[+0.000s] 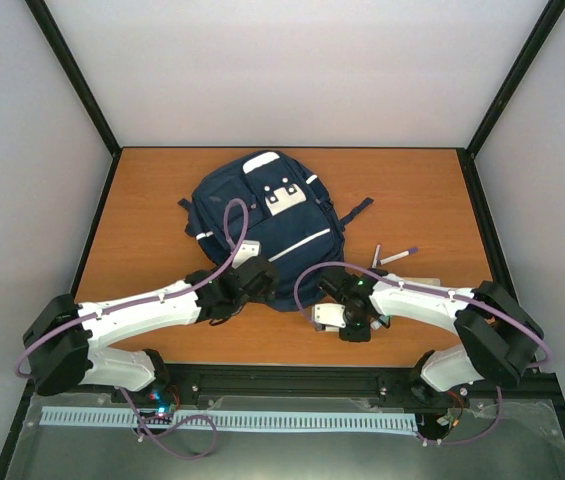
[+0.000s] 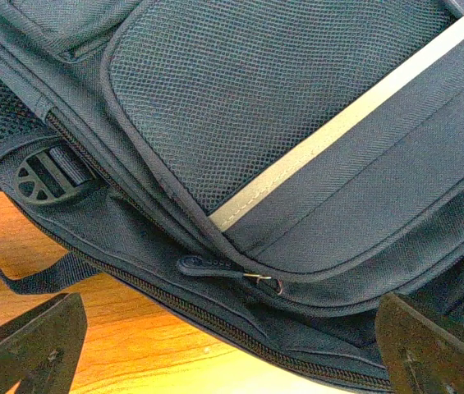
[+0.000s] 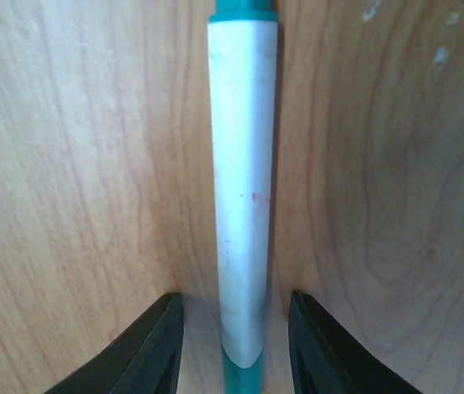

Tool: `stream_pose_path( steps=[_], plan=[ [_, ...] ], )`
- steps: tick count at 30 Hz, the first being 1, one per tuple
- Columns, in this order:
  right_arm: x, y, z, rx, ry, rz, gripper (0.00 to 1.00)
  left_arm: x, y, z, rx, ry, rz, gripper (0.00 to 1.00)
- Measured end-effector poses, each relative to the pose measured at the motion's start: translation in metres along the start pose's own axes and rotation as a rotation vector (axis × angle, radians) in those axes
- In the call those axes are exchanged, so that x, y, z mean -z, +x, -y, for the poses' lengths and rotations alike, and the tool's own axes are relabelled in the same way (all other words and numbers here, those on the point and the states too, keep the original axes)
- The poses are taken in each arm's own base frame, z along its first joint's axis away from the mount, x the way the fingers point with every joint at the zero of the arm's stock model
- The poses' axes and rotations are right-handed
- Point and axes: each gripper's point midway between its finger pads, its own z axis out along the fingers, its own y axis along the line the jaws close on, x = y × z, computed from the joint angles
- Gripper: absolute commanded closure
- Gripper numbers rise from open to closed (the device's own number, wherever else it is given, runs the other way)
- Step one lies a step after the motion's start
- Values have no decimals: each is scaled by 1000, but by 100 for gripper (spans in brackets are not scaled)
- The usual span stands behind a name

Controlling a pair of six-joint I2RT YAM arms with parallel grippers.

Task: Pack the student bag
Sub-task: Pick up the stationery from the center of the board.

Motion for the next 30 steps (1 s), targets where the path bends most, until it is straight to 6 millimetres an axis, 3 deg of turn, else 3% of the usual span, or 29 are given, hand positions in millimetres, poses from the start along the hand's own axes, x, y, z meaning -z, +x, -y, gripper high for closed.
stream_pose_path(
  steps=[5,16,22,25,30],
  plan=[
    [-1,-6,-5,-26,-40,24,63,1,1,-2,2,3,2,1],
    [-1,-14,1,-64,-37,37,92,7,-2,-4,13,17,18,1],
    [1,-11,2,-79,-40,41,97,11,-7,-8,-47,-11,25,1],
    [14,-8,8,-129,-56,73,97,18,-19,-4,-84,-9,42,1],
    [53,-13,31,-228,-44,218,97,27,-42,13,-153,18,72,7]
  ],
)
